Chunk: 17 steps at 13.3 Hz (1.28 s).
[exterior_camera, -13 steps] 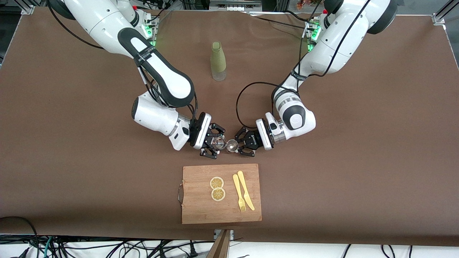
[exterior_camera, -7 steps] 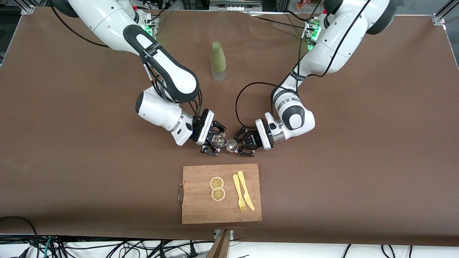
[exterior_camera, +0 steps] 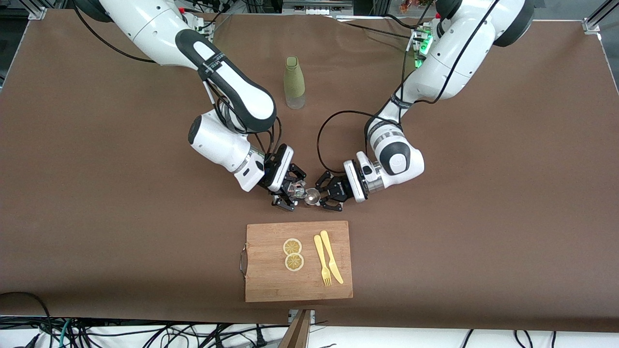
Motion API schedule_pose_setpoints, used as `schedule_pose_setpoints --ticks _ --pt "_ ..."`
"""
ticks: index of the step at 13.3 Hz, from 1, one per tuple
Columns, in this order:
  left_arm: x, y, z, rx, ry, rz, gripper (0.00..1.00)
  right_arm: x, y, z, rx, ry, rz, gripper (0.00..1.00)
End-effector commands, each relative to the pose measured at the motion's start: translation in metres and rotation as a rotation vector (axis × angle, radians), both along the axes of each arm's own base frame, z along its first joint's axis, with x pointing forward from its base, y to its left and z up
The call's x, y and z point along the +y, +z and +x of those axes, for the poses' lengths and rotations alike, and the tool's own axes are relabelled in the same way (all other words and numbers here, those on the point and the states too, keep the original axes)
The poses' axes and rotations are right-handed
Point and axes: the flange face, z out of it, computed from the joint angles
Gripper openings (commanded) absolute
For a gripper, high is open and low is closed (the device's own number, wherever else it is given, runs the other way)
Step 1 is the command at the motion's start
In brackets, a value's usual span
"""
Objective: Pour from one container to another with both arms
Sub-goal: 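Tilt the glass with the right gripper to pour into the steel cup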
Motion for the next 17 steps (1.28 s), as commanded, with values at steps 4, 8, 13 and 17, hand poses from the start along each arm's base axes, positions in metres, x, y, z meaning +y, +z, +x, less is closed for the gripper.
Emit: schedule_pose_setpoints --ticks 4,8,13,17 --pt "-0.0057 0.0022 0.0023 -0.037 0.036 0.007 0.0 -0.0002 0.0084 -0.0028 -0.081 0.022 -0.085 0.0" --pt "-0.0058 0.0032 0.0026 -0.039 0.036 0.006 0.0 0.0001 0.0105 0.0006 -0.128 0.065 -0.131 0.0" --pt "-0.0058 0.0032 0.0026 -0.039 0.036 0.006 0.0 0.0039 0.013 0.0009 -0.166 0.105 -0.163 0.0" --pt "-0.0058 0.0032 0.0026 -0.039 0.036 0.006 0.0 0.005 0.0156 0.0054 -0.187 0.115 -0.171 0.0"
